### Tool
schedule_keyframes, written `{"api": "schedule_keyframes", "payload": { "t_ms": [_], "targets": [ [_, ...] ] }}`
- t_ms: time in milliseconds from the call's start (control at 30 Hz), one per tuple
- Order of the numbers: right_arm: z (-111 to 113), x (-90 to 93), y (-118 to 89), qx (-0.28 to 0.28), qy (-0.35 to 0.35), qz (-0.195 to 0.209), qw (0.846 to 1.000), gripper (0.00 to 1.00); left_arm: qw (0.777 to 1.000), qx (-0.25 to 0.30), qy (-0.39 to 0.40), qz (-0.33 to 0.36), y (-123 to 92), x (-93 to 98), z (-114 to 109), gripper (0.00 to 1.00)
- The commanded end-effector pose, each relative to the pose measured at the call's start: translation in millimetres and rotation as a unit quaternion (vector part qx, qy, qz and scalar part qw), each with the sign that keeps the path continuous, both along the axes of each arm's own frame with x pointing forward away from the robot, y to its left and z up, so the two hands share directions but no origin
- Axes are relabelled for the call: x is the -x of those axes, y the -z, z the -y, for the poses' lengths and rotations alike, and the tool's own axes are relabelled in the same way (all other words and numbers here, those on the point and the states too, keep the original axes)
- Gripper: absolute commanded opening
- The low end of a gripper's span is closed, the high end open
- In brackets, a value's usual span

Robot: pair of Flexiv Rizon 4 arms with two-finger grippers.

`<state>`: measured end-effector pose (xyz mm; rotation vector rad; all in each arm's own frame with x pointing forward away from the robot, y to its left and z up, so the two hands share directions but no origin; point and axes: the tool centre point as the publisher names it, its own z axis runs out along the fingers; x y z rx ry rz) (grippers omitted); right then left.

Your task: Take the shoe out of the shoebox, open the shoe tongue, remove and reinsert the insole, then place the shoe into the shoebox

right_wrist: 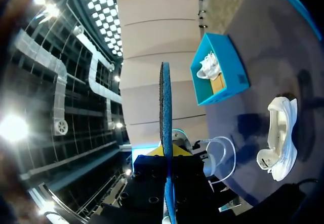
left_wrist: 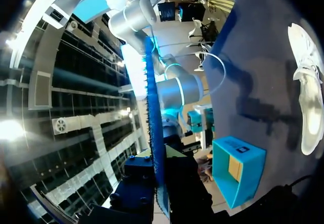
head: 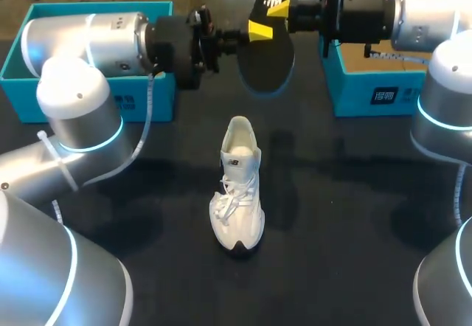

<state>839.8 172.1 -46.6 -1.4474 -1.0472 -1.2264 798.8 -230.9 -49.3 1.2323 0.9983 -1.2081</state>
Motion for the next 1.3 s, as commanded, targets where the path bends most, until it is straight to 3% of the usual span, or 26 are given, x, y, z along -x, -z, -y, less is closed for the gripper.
{"api": "schedule_keyframes", "payload": {
  "t_ms": [33, 133, 167, 200, 300, 533, 767, 1033, 1300],
  "targets": [
    [-1, -1.2, 1, -0.001, -0.001, -0.001, 1.000, 0.00, 1.000, 0.002, -0.003, -0.001, 1, 1.7, -1, 0.00],
    [0, -2.9, 0, 0.000, 0.006, 0.003, 1.000, 0.00, 1.000, 0.004, -0.001, -0.003, 2, 3.0, -2, 0.00],
    [3, -2.7, 0, 0.004, 0.011, 0.008, 1.000, 0.32, 1.000, 0.004, -0.001, -0.007, 3, 3.6, -4, 0.00],
    [5, -1.9, 0, 0.003, 0.016, 0.013, 1.000, 1.00, 1.000, 0.004, -0.001, -0.008, 3, 3.9, -5, 0.00],
    [15, 3.0, 3, 0.018, 0.016, 0.020, 1.000, 1.00, 1.000, 0.011, -0.009, -0.008, 0, 5.7, -11, 0.00],
    [45, 20.1, 9, 0.035, 0.033, 0.081, 0.996, 1.00, 0.999, 0.013, 0.000, -0.036, -6, 14.3, -22, 0.00],
    [70, 44.0, 3, 0.044, -0.014, 0.139, 0.989, 1.00, 1.000, -0.002, 0.014, -0.025, -6, 22.1, -36, 0.00],
    [94, 64.8, -1, 0.055, -0.050, 0.130, 0.989, 1.00, 0.999, -0.025, 0.014, -0.018, 1, 25.0, -56, 0.00],
    [102, 64.8, 1, 0.037, -0.050, 0.119, 0.991, 1.00, 0.999, -0.033, 0.008, -0.008, 0, 24.3, -60, 0.00]
  ]
}}
